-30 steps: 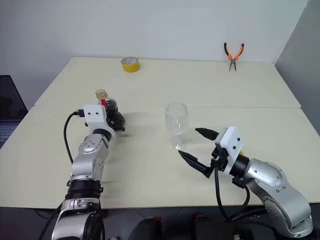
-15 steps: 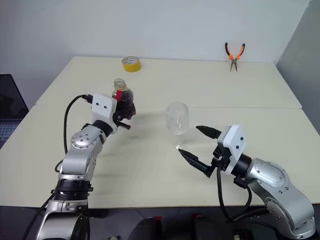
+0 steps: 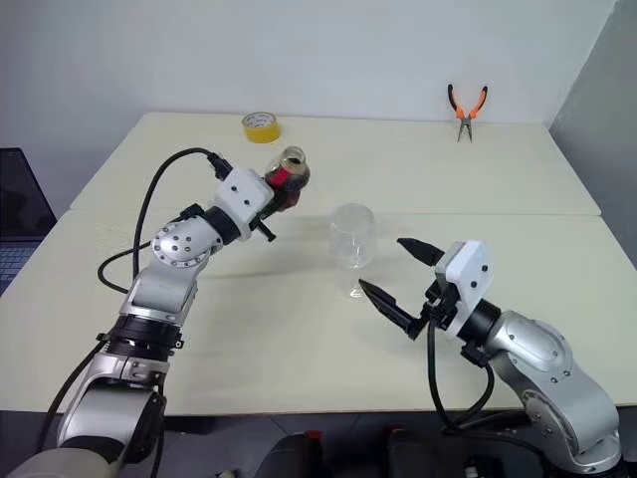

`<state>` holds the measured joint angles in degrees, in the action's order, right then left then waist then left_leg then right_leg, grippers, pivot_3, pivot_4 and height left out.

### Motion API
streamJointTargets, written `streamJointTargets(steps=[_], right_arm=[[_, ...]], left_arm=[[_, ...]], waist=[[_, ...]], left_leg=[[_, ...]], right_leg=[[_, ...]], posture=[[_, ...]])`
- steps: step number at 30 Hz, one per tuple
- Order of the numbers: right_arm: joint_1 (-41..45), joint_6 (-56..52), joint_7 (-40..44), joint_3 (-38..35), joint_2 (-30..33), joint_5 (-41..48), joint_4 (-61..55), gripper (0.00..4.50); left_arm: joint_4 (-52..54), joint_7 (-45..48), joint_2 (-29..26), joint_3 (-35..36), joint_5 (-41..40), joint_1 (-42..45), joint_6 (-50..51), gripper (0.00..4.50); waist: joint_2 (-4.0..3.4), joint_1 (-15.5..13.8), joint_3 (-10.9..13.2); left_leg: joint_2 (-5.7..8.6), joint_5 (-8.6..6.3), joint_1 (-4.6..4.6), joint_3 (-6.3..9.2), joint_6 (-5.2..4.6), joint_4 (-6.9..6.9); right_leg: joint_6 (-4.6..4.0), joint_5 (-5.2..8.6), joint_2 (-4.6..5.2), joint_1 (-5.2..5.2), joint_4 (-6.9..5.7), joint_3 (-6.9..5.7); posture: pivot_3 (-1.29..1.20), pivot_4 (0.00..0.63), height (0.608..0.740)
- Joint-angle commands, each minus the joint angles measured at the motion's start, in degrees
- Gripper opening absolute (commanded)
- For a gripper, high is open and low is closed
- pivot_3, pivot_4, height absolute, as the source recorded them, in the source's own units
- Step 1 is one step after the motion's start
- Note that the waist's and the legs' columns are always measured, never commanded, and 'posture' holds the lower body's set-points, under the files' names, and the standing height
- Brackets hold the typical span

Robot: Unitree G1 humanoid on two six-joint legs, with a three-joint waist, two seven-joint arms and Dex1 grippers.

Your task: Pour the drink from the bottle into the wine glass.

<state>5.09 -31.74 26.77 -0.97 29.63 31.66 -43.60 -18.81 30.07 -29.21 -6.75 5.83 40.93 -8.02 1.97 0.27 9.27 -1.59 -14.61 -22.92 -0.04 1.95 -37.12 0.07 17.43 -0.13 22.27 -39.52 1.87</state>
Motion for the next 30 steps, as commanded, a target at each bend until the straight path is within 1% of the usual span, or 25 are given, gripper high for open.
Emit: streamJointTargets(steps=[1, 8, 16, 28, 30], right_arm=[[0.7, 1.3, -1.5, -0.6, -1.4, -0.4, -0.4, 4.50], [1.7, 0.7, -2.9, 0.5, -2.7, -2.0, -0.2, 4.50], [2.4, 0.5, -3.1, 1.5, -3.3, -2.6, 0.0, 4.50], [2.3, 0.8, -3.3, 2.4, -4.3, -3.6, 0.0, 4.50], [2.5, 0.6, -3.4, 2.4, -4.3, -3.5, -0.1, 4.50]], left_arm=[[-0.5, 0.4, -0.4, 0.0, 0.8, 2.9, -4.8, 0.64], [-4.2, 1.0, 0.3, -1.3, 2.5, 5.7, -9.9, 0.63], [-6.4, 2.2, -0.7, -3.2, 5.5, 8.9, -16.6, 0.63], [-11.2, -1.7, -2.2, -4.2, 12.4, 12.8, -24.9, 0.63], [-12.1, -3.2, -2.5, -4.9, 14.7, 13.5, -27.3, 0.63]], waist=[[0.00, 0.0, 0.0], [0.00, 0.0, 0.0], [0.00, 0.0, 0.0], [-0.01, 0.0, 0.0], [-0.01, 0.0, 0.0]], left_leg=[[0.00, 0.00, 0.00, 0.00, 0.00, 0.00], [-0.01, 0.00, 0.00, 0.00, 0.00, 0.01], [0.00, 0.00, 0.00, -0.01, 0.00, 0.00], [0.00, 0.00, -0.01, -0.01, 0.00, 0.00], [0.00, 0.00, 0.00, -0.01, -0.01, 0.00]], right_leg=[[0.00, 0.00, 0.00, 0.00, 0.00, 0.01], [0.00, 0.00, 0.00, 0.01, -0.01, 0.00], [0.00, 0.00, 0.00, 0.01, -0.01, 0.00], [0.00, 0.00, -0.02, 0.02, -0.02, -0.01], [0.00, 0.00, -0.02, 0.02, -0.02, 0.00]], posture=[[0.00, 0.150, 0.740], [0.00, 0.150, 0.740], [0.00, 0.150, 0.740], [0.00, 0.150, 0.740], [0.00, 0.150, 0.740]])
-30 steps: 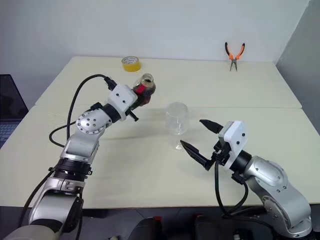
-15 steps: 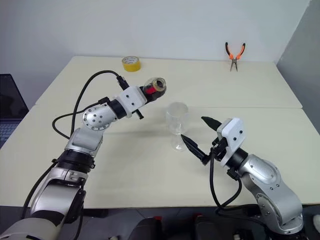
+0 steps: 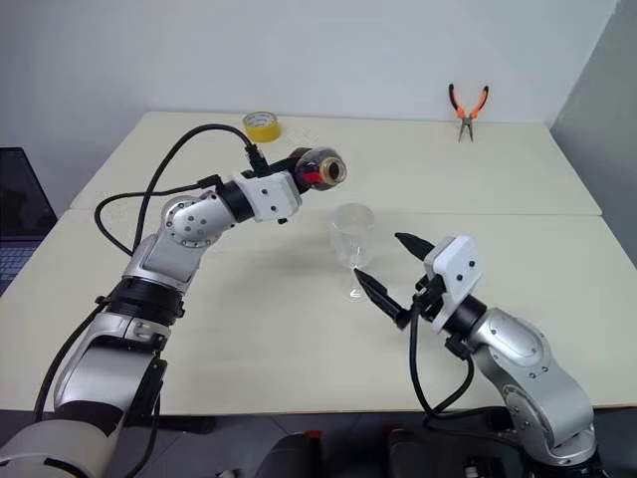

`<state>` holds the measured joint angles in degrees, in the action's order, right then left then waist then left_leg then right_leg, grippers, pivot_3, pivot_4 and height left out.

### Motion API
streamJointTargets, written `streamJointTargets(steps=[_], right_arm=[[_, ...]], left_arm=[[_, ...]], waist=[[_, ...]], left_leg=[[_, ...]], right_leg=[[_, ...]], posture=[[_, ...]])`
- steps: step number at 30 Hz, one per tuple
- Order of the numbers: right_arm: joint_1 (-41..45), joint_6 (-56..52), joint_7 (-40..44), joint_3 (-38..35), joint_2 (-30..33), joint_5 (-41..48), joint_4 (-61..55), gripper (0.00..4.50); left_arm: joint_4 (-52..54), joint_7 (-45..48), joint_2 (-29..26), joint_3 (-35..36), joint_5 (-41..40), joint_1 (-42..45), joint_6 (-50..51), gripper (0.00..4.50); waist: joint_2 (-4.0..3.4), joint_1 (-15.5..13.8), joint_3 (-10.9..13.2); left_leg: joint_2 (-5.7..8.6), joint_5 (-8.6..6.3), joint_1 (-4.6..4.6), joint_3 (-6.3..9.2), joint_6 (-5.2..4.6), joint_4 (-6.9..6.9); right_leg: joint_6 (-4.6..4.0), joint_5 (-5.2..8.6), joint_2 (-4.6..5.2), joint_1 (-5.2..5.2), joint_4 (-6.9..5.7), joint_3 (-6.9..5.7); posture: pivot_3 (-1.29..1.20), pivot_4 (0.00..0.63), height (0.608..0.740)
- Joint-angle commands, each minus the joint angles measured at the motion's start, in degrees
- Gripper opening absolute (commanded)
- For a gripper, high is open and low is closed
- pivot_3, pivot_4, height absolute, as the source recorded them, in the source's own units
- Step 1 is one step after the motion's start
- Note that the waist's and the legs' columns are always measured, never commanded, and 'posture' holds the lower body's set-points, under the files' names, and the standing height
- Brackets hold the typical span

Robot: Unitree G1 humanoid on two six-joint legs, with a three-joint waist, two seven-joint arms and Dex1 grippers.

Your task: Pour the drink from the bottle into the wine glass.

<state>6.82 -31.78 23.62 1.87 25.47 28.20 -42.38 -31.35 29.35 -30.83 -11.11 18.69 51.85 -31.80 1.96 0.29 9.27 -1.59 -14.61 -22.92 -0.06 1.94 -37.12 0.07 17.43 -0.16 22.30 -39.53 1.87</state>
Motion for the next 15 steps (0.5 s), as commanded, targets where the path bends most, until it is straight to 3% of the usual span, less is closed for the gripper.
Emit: streamJointTargets(steps=[1, 15], right_arm=[[0.9, 0.6, -0.3, -0.4, -0.2, -0.1, -1.3, 4.50], [2.1, -0.6, -1.3, -0.4, -0.5, 0.5, -1.4, 4.50]], left_arm=[[0.1, -3.1, -0.9, -0.6, 2.5, 2.8, -4.3, 0.63], [-3.7, -8.0, -2.8, -1.9, 7.8, 4.7, -9.4, 0.63]], waist=[[0.00, 0.0, 0.0], [0.00, 0.0, 0.0]], left_leg=[[-0.01, 0.00, 0.00, 0.01, 0.00, 0.00], [-0.01, 0.00, 0.00, -0.01, 0.00, 0.00]], right_leg=[[0.00, 0.00, 0.00, 0.00, 0.00, -0.01], [0.00, 0.00, 0.00, 0.01, -0.02, -0.01]], posture=[[0.00, 0.150, 0.740], [0.00, 0.150, 0.740]])
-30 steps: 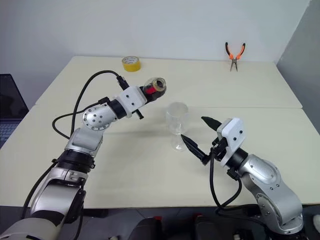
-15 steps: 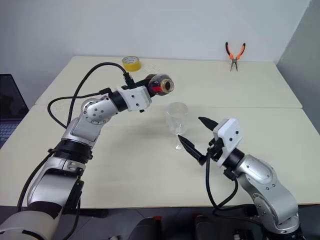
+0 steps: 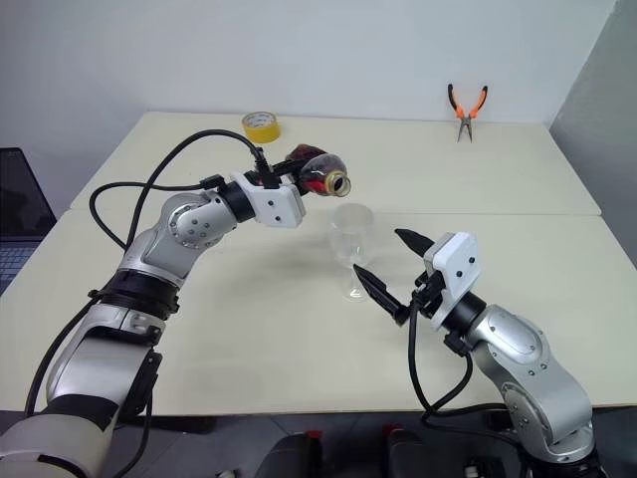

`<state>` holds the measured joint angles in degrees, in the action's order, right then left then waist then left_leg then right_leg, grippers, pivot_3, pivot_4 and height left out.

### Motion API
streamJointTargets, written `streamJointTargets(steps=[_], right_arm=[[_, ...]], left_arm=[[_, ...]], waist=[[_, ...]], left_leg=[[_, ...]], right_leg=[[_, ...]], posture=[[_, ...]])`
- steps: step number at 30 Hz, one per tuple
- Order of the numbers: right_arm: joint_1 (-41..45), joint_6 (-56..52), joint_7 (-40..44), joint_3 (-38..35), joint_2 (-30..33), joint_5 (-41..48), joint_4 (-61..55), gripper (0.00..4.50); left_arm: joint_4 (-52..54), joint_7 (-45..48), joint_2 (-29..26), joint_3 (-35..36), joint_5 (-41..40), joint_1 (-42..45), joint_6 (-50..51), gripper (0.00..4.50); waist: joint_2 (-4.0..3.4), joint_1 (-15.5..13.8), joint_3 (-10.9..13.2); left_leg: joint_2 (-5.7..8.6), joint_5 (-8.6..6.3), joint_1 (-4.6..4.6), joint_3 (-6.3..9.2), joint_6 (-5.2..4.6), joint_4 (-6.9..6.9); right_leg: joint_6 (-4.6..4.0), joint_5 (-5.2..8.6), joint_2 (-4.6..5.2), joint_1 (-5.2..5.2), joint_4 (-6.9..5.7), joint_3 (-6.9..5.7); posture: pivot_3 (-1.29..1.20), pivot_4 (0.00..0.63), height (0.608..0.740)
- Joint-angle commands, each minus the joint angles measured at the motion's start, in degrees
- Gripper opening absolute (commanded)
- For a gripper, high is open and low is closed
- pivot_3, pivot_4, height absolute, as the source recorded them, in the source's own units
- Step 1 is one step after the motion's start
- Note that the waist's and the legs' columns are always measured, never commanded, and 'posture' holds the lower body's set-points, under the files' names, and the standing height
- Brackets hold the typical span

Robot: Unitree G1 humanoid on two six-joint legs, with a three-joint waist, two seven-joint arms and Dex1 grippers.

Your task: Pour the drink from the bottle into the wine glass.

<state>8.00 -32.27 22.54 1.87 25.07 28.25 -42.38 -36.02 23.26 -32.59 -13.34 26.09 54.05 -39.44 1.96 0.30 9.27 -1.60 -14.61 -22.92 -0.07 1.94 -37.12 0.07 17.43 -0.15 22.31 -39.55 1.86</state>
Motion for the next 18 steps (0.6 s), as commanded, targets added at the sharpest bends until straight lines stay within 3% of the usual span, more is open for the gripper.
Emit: streamJointTargets(steps=[1, 18], right_arm=[[0.9, -0.1, -0.2, -0.4, -0.1, 0.4, -1.5, 4.50], [0.7, -0.2, 0.4, -0.1, 0.1, 0.0, -1.2, 4.50]], left_arm=[[1.0, -2.1, -1.2, 0.3, 0.6, 2.5, -2.1, 0.63], [-1.0, -8.0, -3.2, -1.4, 6.7, 4.2, -6.2, 0.61]], waist=[[0.00, 0.0, 0.0], [0.00, 0.0, 0.0]], left_leg=[[0.00, 0.00, 0.00, 0.00, 0.00, 0.00], [-0.01, 0.00, 0.01, 0.00, 0.00, -0.01]], right_leg=[[0.00, 0.00, 0.00, 0.00, 0.00, 0.00], [0.00, 0.00, 0.01, 0.01, -0.03, 0.00]], posture=[[0.00, 0.150, 0.740], [0.00, 0.150, 0.740]])
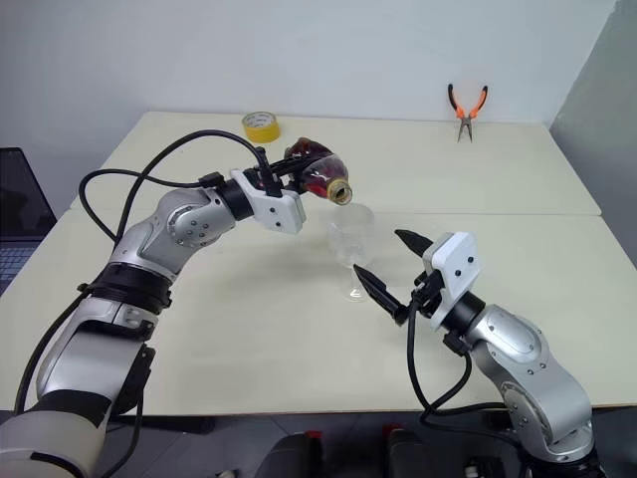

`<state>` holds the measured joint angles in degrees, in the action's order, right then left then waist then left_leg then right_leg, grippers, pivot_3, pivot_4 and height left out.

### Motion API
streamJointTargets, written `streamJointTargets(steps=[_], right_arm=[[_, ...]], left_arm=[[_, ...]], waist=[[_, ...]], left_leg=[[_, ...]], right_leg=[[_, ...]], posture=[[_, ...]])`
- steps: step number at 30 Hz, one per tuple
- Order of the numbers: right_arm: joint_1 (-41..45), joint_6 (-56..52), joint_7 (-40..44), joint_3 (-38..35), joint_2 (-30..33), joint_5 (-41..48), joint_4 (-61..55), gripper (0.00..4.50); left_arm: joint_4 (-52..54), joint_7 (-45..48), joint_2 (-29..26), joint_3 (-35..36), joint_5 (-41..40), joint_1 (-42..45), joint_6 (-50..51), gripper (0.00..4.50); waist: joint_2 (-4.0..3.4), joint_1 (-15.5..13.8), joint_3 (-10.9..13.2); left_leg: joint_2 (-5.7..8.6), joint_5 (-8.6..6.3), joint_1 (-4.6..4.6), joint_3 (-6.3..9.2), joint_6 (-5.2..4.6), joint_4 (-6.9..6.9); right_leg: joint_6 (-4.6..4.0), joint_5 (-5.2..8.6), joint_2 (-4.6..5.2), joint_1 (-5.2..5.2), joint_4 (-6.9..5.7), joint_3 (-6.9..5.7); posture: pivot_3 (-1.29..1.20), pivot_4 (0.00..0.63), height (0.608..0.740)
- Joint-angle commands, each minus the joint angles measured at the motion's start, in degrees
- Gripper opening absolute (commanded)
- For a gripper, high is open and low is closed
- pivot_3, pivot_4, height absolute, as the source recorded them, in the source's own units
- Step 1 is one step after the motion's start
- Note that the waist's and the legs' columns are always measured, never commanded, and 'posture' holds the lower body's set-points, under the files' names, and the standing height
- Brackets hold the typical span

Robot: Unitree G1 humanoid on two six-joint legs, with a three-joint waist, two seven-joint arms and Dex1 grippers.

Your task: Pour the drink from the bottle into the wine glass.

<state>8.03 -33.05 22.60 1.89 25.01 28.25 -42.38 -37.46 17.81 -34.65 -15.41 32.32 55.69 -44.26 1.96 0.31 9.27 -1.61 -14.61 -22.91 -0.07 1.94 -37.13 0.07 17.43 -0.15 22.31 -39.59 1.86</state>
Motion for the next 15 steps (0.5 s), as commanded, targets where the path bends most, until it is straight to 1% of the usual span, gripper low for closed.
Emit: streamJointTargets(steps=[1, 15], right_arm=[[0.6, 0.6, 0.4, -0.1, 0.2, 0.0, -1.2, 4.50], [0.5, 1.0, 1.1, 0.2, 0.2, -0.6, -1.3, 4.50]], left_arm=[[0.2, -3.0, -1.3, 0.5, 0.7, 2.7, -1.7, 0.61], [-3.8, -8.5, -2.4, -1.0, 4.4, 5.1, -5.0, 0.61]], waist=[[0.00, 0.0, 0.0], [0.00, 0.0, 0.0]], left_leg=[[0.00, 0.00, 0.00, 0.00, 0.00, 0.00], [0.01, 0.00, -0.01, 0.00, 0.00, -0.01]], right_leg=[[0.00, 0.00, 0.00, 0.00, -0.01, 0.00], [0.00, 0.00, 0.01, 0.01, -0.02, -0.01]], posture=[[0.00, 0.150, 0.740], [0.00, 0.150, 0.740]])
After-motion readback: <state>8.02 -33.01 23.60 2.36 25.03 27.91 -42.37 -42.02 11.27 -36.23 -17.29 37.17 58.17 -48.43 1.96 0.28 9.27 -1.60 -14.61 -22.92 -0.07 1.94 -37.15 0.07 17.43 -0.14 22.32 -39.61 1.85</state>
